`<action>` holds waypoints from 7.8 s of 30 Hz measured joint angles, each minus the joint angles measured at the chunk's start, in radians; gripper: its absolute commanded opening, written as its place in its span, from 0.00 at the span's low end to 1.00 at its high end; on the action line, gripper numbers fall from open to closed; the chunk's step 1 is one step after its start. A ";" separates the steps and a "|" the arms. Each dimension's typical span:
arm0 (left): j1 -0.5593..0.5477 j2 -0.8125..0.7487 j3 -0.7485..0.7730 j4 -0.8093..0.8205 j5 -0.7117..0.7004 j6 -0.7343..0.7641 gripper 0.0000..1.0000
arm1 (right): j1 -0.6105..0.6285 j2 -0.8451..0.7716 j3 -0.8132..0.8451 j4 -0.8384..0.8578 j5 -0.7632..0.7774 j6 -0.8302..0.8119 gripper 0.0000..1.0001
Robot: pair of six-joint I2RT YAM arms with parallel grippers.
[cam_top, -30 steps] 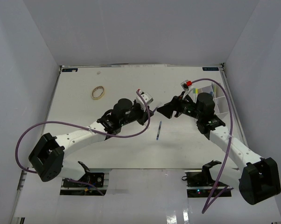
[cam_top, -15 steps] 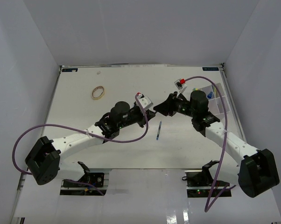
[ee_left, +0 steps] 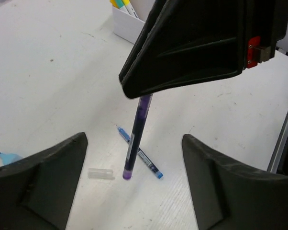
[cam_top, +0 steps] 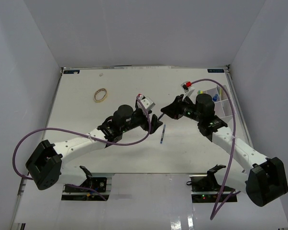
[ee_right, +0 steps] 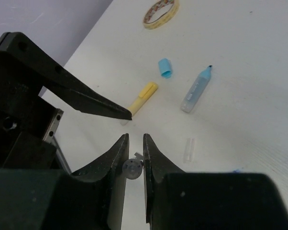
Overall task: Sort the stationery into containers
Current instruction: Place the pen in the storage box, then pick up the pen from the center of the board, then close the pen cap on the pen.
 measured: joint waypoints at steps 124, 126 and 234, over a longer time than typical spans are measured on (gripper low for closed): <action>-0.193 0.437 0.492 -0.831 -0.620 -0.465 0.00 | -0.306 -0.281 0.056 -0.408 0.312 -0.341 0.95; -0.151 0.331 0.426 -0.806 -0.614 -0.444 0.00 | -0.261 -0.224 0.098 -0.439 0.307 -0.358 0.95; 0.292 -0.401 -0.051 -0.374 -0.157 -0.156 0.00 | 0.363 0.307 0.718 -0.612 0.677 -0.413 0.12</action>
